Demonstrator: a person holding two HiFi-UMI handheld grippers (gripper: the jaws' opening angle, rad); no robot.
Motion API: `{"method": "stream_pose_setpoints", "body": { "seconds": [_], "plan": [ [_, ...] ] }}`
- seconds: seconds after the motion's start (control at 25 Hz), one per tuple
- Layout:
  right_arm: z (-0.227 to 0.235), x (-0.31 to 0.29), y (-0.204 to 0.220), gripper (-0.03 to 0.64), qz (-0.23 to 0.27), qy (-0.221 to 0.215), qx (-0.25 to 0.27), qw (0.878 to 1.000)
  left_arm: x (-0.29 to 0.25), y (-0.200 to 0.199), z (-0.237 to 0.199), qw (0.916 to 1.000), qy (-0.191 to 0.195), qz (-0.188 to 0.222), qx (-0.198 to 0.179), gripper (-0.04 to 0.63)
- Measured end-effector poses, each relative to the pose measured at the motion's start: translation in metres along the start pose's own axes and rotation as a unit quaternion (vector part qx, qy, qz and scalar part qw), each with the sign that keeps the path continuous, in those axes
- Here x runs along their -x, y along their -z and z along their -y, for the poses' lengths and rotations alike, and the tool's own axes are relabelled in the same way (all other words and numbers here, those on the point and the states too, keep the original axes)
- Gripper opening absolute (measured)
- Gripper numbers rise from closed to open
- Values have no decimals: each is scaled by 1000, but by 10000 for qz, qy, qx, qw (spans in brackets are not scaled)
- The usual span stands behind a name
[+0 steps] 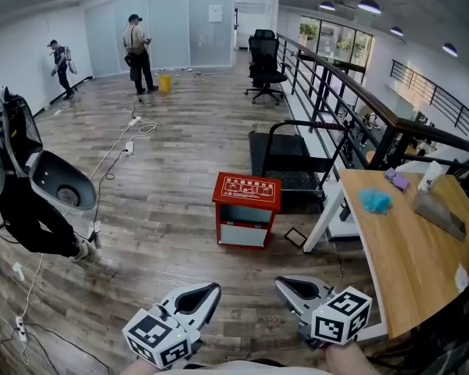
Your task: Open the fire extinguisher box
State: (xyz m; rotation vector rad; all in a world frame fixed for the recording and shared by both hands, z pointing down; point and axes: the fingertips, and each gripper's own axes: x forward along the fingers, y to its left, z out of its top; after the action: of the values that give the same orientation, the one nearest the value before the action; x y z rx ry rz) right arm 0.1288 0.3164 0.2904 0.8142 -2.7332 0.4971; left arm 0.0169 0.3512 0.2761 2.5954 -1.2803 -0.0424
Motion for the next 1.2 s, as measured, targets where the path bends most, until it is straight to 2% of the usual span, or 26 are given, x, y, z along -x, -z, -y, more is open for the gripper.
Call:
{"method": "stream_pose_setpoints", "body": {
  "seconds": [0.36,0.6,1.2],
  "plan": [
    [12,-5,17,11,-104,-9,-236,9997,-12,13,-5,9998,-12,-199,72,6],
    [20,-10,28,11,-202,100,-452,9987,-22,24,-10,9991,110,-357,191,6],
    [47,-55,9,11,-301,287,-568,9975,-61,10,-66,9975,396,-483,333,6]
  ]
}}
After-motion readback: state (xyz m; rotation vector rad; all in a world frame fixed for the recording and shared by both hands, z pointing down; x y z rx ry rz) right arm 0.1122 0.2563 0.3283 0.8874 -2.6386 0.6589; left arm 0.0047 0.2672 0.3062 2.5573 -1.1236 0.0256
